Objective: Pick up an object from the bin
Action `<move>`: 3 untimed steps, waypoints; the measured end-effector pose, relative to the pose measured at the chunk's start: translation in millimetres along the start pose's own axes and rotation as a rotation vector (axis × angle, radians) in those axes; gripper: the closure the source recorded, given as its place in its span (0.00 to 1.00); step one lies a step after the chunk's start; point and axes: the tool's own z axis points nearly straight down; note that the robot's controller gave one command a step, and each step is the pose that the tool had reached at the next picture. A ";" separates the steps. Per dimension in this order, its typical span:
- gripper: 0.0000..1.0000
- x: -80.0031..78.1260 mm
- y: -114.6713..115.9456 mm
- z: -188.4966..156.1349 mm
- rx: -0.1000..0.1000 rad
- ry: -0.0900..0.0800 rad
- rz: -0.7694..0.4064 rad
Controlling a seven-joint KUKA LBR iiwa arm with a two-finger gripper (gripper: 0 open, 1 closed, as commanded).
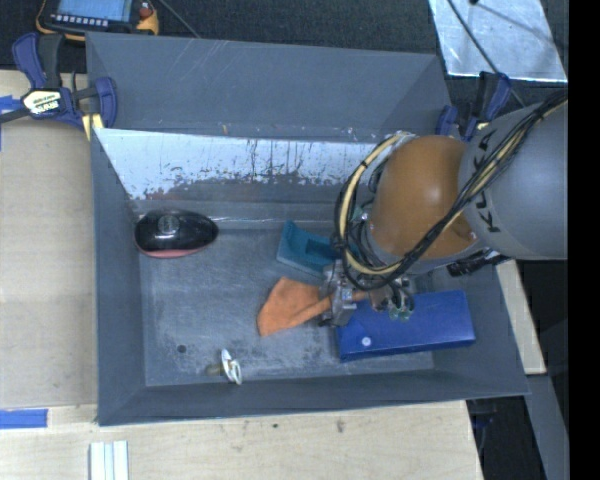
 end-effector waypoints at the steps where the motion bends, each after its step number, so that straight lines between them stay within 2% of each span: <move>1: 1.00 -29.4 8.6 12.3 -0.003 -0.001 -0.002; 2: 1.00 -33.8 18.7 13.9 -0.004 -0.011 -0.001; 3: 1.00 -93.2 38.8 17.7 -0.005 0.015 -0.074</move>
Offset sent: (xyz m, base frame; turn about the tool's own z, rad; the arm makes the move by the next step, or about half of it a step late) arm -0.0006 0.0286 -0.0235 0.0080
